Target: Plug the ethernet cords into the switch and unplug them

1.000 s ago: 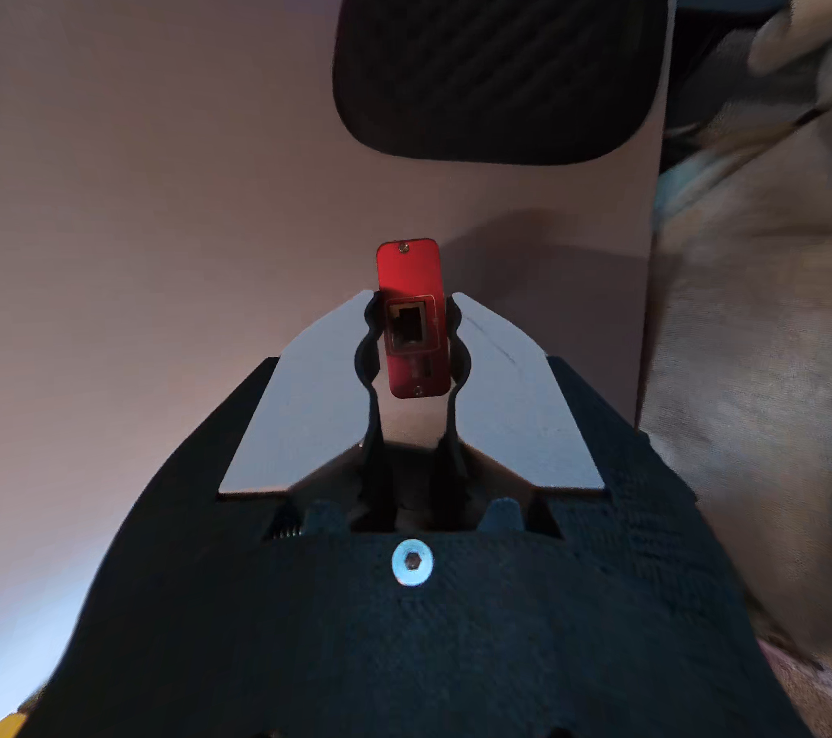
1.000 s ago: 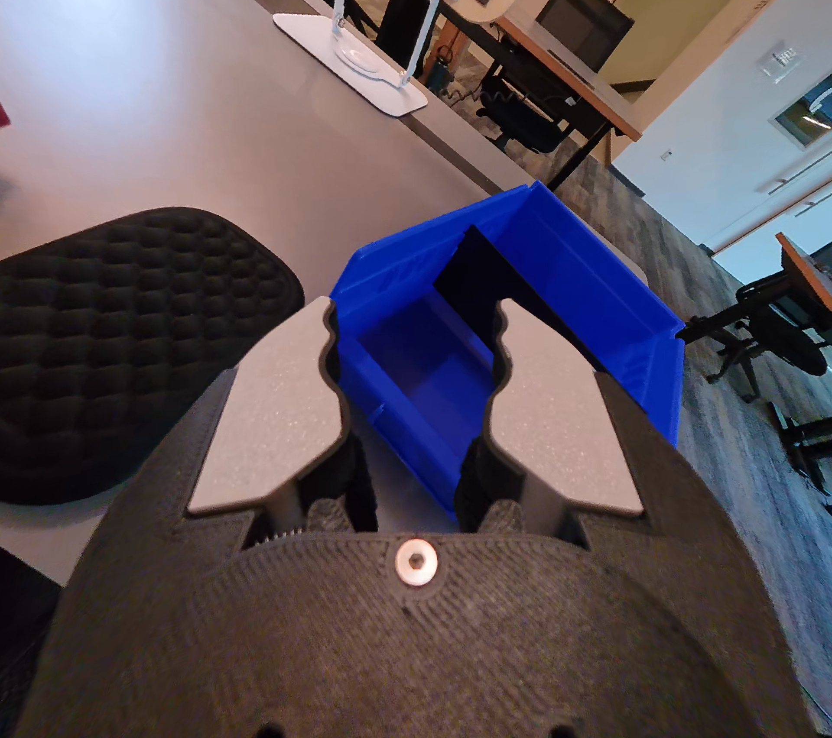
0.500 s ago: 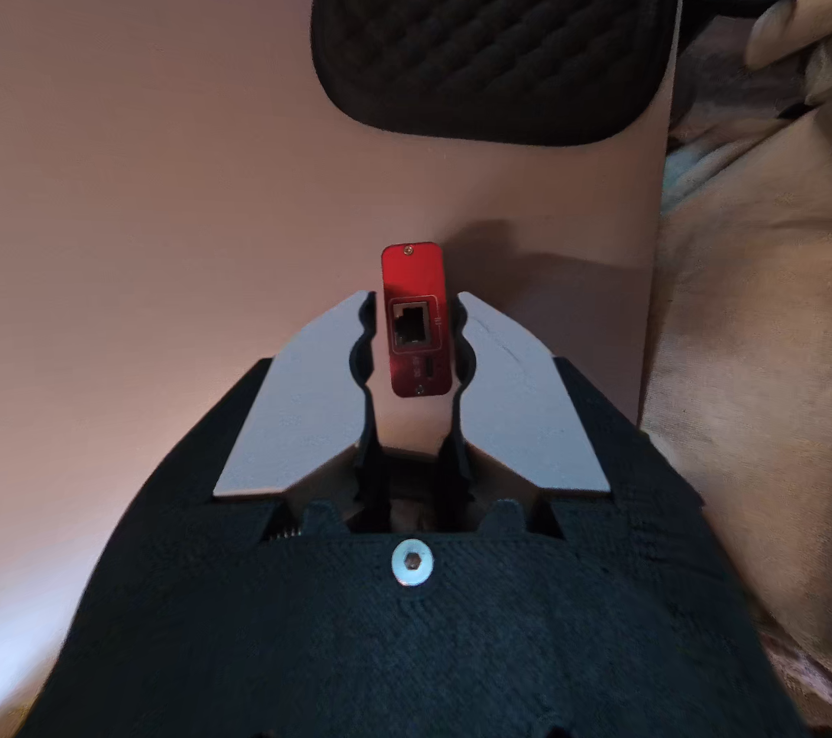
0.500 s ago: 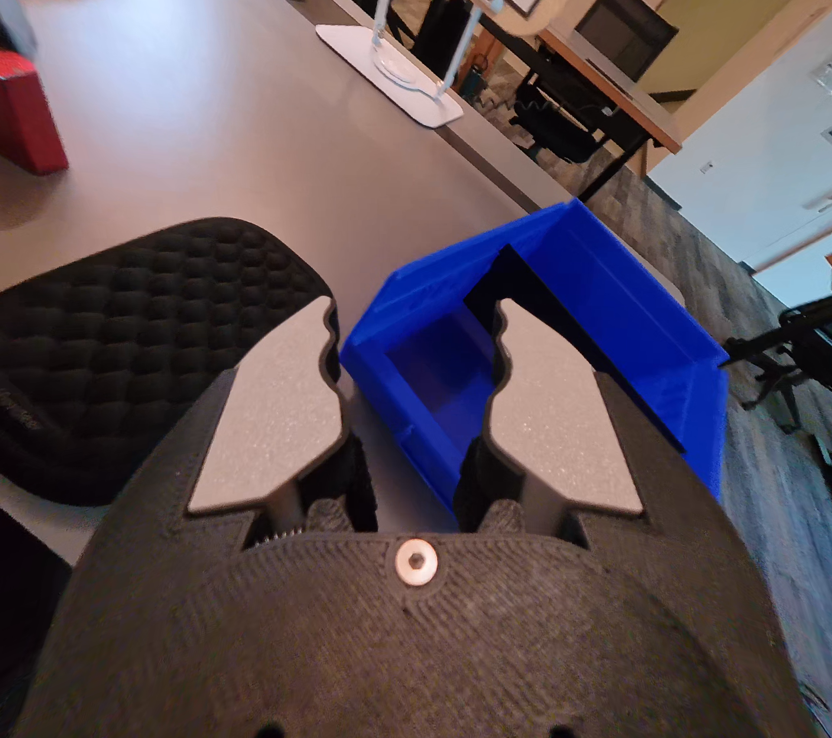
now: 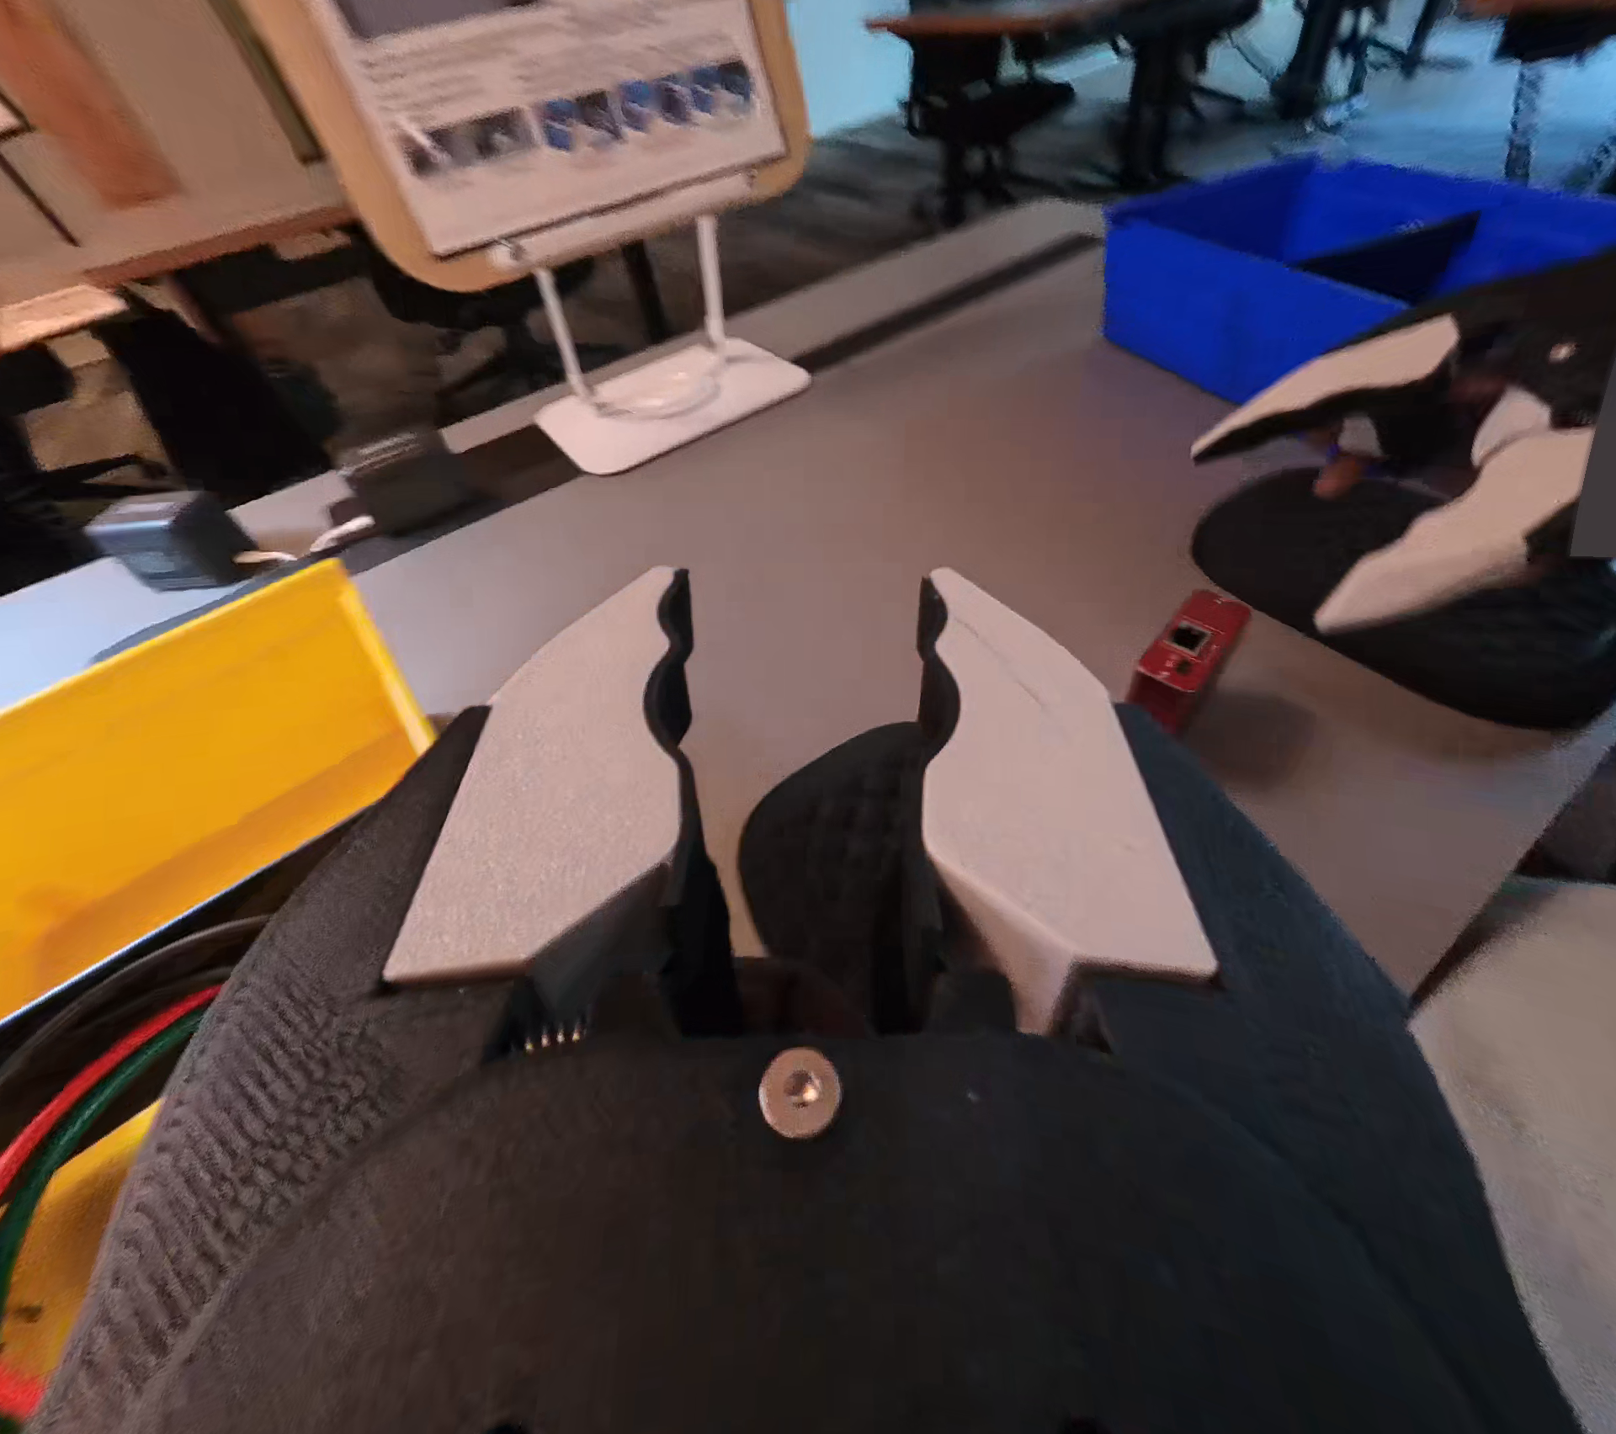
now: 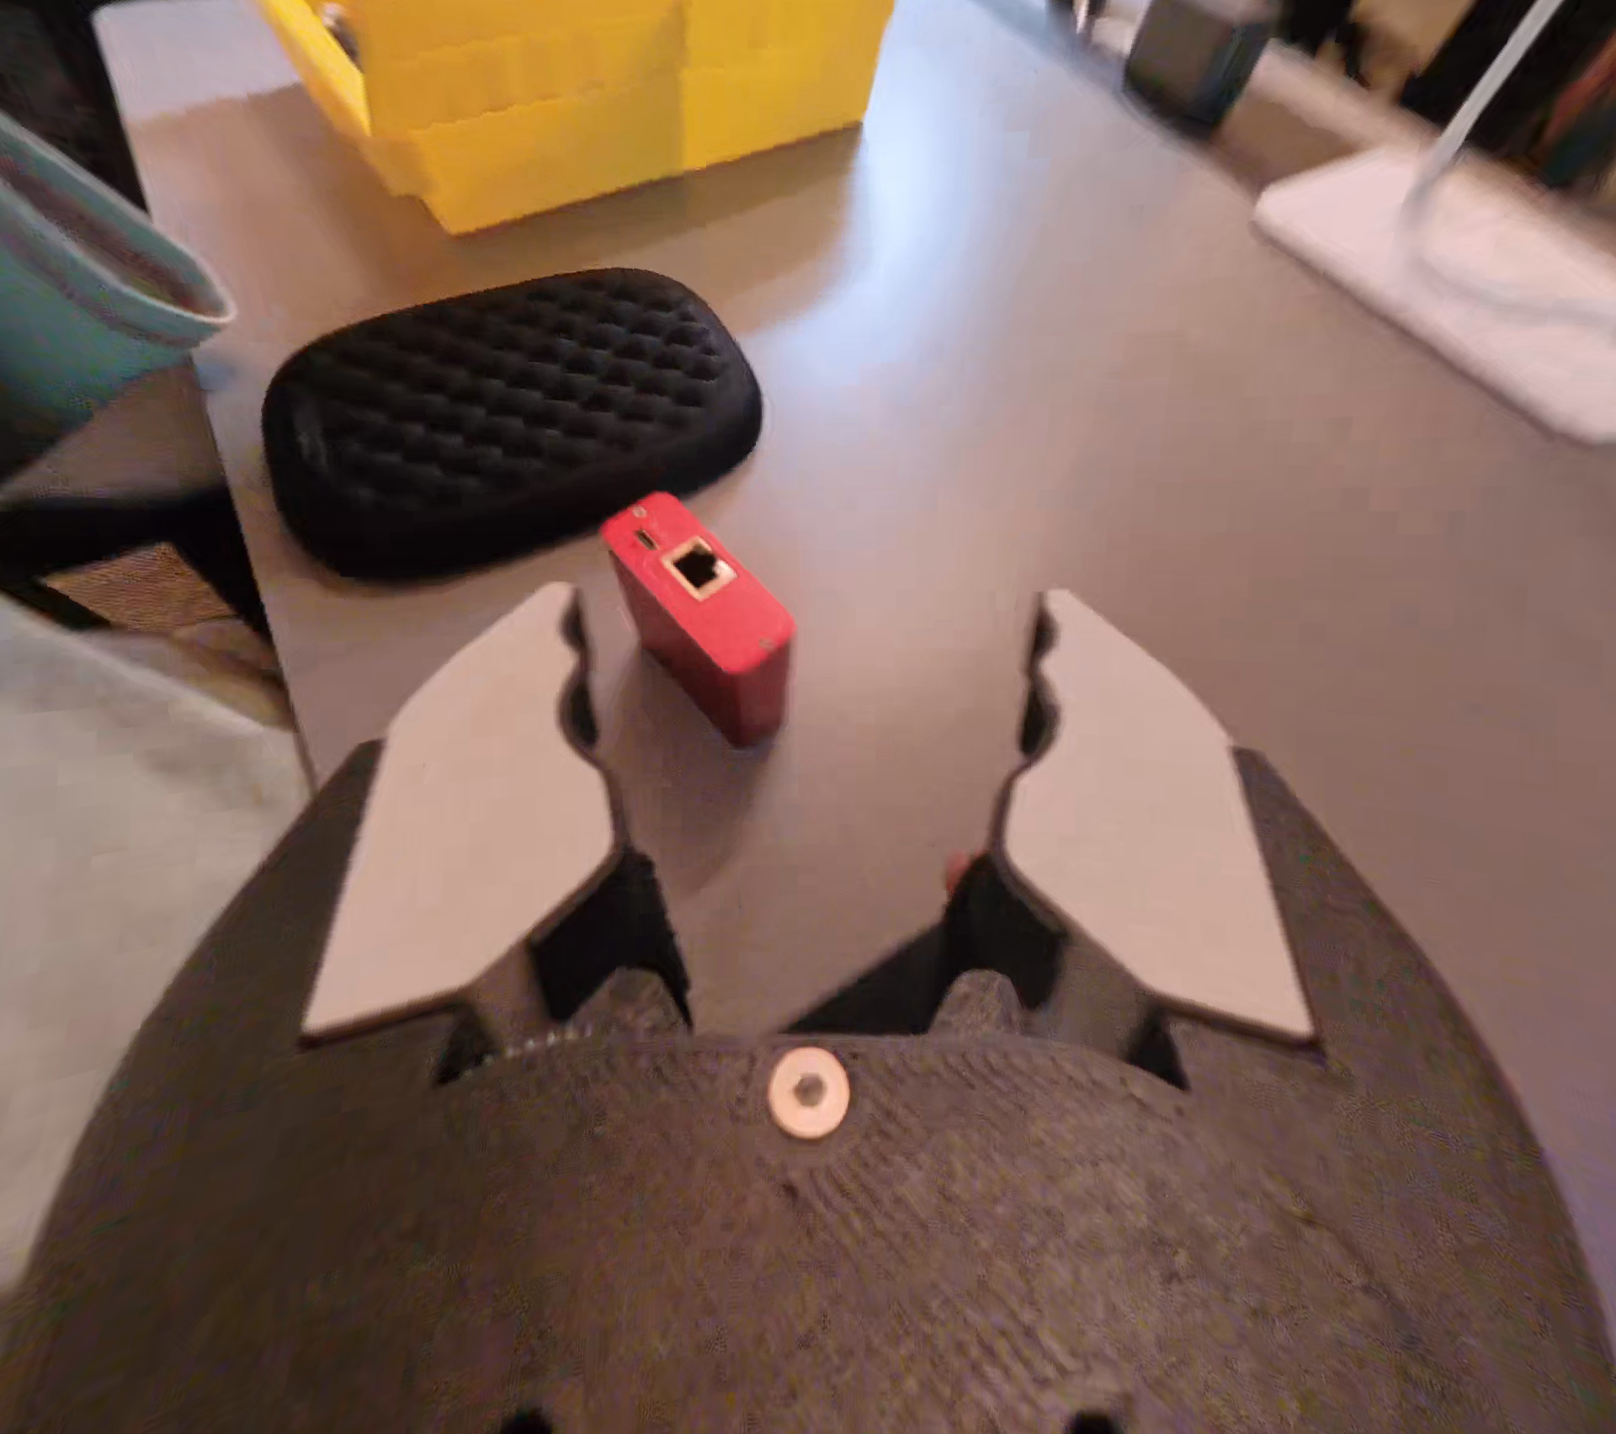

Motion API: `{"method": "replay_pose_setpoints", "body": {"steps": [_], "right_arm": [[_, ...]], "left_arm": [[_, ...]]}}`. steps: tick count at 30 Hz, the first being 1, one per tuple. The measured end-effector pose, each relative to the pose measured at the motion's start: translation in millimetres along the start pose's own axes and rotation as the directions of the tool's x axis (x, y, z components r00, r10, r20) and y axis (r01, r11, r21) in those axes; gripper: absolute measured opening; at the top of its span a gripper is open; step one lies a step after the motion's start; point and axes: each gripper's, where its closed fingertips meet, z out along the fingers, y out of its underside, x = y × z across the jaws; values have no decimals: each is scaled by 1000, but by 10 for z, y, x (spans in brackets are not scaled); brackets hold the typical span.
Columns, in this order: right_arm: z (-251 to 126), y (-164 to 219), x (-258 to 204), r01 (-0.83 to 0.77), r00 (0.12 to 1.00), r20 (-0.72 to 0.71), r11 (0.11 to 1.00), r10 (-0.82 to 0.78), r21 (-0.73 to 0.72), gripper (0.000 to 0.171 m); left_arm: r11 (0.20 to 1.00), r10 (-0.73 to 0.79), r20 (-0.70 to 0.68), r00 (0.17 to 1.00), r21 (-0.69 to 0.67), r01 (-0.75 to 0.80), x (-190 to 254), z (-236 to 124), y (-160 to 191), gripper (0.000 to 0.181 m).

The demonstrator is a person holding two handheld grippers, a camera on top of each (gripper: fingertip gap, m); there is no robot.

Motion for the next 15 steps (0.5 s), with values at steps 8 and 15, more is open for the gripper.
{"method": "replay_pose_setpoints", "body": {"steps": [8, 15], "right_arm": [[347, 205, -179, -149, 975, -203, 933, 85, -328, 114], [512, 452, -224, -138, 983, -168, 889, 71, -437, 78]], "left_arm": [[989, -88, 155, 984, 134, 68, -504, -380, -70, 46], [998, -23, 189, 982, 57, 13, -550, -302, 107, 45]]}}
